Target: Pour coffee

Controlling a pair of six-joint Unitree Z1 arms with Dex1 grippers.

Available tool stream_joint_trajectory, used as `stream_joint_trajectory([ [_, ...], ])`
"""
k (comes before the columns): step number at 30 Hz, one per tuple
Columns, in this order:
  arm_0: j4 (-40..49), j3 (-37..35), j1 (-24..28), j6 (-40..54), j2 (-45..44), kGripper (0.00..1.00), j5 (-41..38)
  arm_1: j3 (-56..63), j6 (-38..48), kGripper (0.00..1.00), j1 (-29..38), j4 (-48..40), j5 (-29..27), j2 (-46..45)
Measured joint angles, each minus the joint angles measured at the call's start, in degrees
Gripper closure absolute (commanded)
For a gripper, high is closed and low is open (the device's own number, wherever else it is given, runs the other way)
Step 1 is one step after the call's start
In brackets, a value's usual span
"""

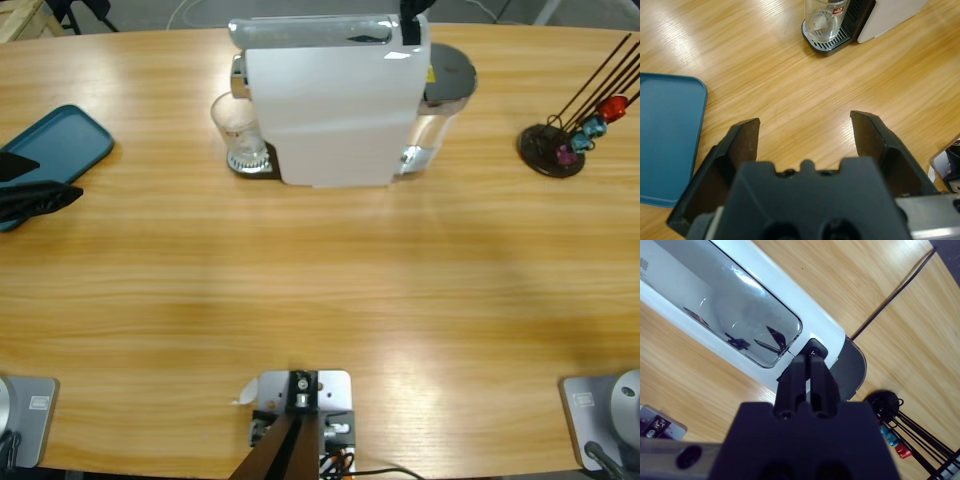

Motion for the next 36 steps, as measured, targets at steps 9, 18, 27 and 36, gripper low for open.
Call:
stream_joint_trajectory([
  [9,-0.02,0.02,0.00,0.00,0.00,0.195,0.00,-0.33,0.10,1.000,0.40,-0.41,-1.35,-0.41],
  [18,-0.50,0.04,0.00,0.00,0.00,0.128,0.00,-5.02,0.16,0.248,0.80,1.18,-2.46,-4.19],
  [27,-0.78,0.05,0.00,0.00,0.00,0.123,0.00,-4.87,1.30,0.009,0.77,1.96,-1.58,-5.74],
  [36,-1.24,0.05,0.00,0.00,0.00,0.055,0.00,-3.37,1.65,0.008,0.08,2.49,0.50,-5.74],
])
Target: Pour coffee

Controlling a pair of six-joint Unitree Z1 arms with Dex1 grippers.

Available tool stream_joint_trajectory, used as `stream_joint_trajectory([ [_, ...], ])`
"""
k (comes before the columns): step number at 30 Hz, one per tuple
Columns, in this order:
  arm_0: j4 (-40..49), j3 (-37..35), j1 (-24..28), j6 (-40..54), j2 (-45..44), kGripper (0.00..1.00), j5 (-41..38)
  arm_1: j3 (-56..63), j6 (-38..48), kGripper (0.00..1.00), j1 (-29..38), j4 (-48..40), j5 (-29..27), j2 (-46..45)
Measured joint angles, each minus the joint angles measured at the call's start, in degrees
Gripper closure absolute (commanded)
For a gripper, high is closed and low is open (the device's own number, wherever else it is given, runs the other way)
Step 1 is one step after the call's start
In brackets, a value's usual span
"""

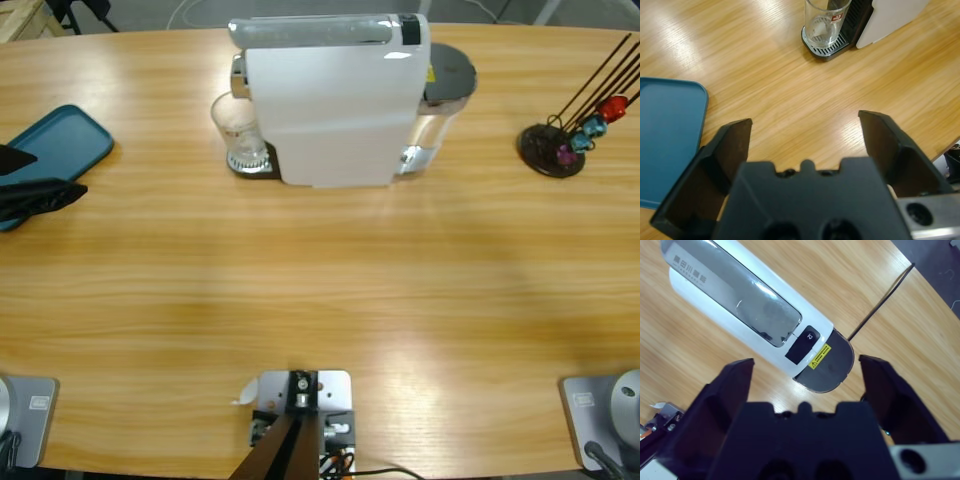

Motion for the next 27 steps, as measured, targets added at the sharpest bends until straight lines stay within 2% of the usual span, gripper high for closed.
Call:
stream_joint_trajectory([
  [7,-0.19,0.21,0.00,0.00,0.00,0.055,0.00,0.01,1.00,0.019,-0.53,0.19,0.00,0.00],
  [8,-0.19,0.22,0.00,0.00,0.00,0.056,0.00,0.01,1.11,0.098,-0.57,0.19,0.00,0.00],
  [9,-0.19,0.22,0.00,0.00,0.00,0.056,0.00,0.01,1.18,0.314,-0.59,0.19,0.00,0.00],
  [10,-0.19,0.22,0.00,0.00,0.00,0.055,0.00,0.01,1.22,0.727,-0.60,0.19,0.00,0.00],
  [11,-0.19,0.22,0.00,0.00,0.00,0.055,0.00,0.01,1.22,1.000,-0.60,0.23,0.00,0.00],
  [19,-0.19,0.23,0.00,0.00,0.00,0.059,0.00,-1.56,0.97,1.000,-2.17,0.61,4.20,0.46],
  [27,-0.19,0.23,0.00,0.00,0.00,0.059,0.00,-2.55,0.37,1.000,-2.96,2.41,4.61,3.37],
])
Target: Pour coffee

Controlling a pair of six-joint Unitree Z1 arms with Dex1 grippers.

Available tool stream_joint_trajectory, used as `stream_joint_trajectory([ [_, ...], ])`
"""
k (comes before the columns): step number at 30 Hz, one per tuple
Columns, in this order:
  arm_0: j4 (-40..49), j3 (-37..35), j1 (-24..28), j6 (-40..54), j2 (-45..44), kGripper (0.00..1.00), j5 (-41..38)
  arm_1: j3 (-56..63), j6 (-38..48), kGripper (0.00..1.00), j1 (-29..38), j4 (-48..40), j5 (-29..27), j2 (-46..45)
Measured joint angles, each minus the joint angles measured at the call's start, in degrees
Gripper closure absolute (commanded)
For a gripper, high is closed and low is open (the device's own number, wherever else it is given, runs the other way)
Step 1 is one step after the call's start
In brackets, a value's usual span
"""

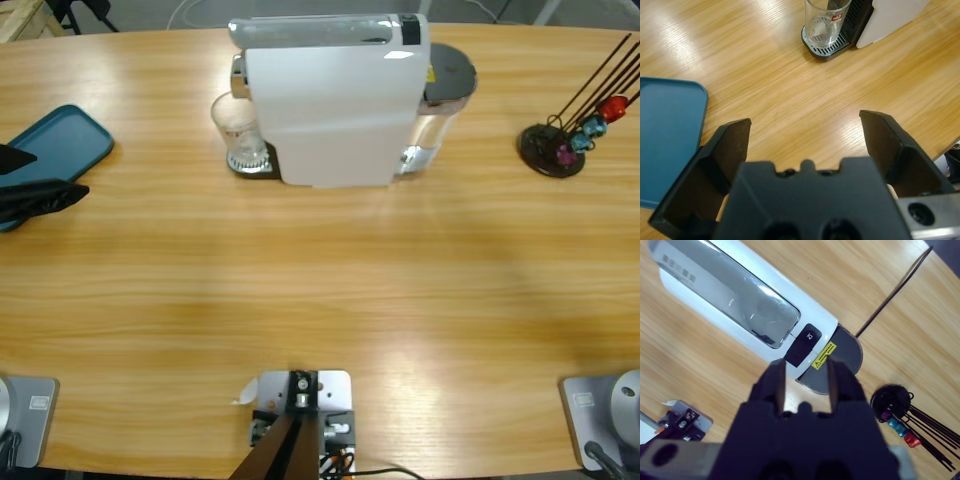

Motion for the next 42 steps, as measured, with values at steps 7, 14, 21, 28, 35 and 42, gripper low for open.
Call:
stream_joint_trajectory([
  [7,0.00,0.00,0.00,0.00,0.00,0.059,0.00,-1.89,-0.79,1.000,-0.05,0.20,0.14,2.20],
  [14,0.00,0.00,0.00,0.00,0.00,0.059,0.00,-2.03,-0.80,1.000,-0.20,0.22,0.14,2.96],
  [21,0.00,0.00,0.00,0.00,0.00,0.059,0.00,-2.24,-0.80,1.000,-0.21,0.23,0.14,4.06],
  [28,0.00,0.00,0.00,0.00,0.00,0.059,0.00,-2.84,-0.80,1.000,-0.26,0.24,0.15,4.52],
  [35,0.00,0.00,0.00,0.00,0.00,0.059,0.00,-2.84,-0.80,1.000,-0.78,0.24,0.14,5.08],
  [42,0.00,0.00,0.00,0.00,0.00,0.059,0.00,-1.97,-0.80,1.000,-0.99,0.40,0.14,5.09],
])
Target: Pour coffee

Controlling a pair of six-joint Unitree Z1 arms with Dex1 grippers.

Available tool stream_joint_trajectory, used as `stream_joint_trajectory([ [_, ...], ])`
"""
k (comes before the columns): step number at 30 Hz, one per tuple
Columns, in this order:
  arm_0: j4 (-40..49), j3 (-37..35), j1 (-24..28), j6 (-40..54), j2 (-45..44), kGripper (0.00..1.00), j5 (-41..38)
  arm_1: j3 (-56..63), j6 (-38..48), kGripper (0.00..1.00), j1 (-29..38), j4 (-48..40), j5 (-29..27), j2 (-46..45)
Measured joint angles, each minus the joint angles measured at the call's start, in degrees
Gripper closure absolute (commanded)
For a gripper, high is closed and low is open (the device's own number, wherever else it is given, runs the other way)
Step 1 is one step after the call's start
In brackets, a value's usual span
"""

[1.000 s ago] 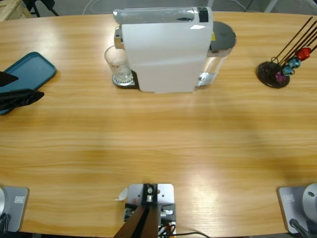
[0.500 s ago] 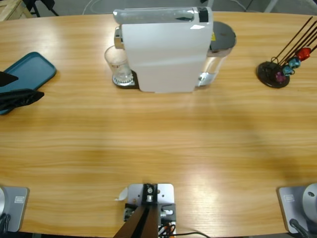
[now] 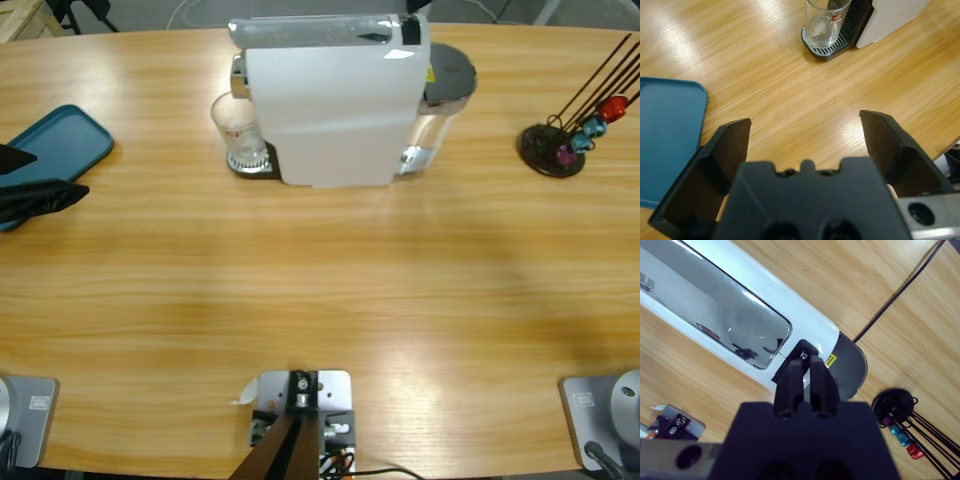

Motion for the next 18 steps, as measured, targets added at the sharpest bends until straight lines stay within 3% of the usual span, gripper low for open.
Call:
stream_joint_trajectory([
  [18,0.00,0.00,0.00,0.00,0.00,0.059,0.00,1.74,0.00,1.000,0.00,-0.21,0.00,-0.13],
])
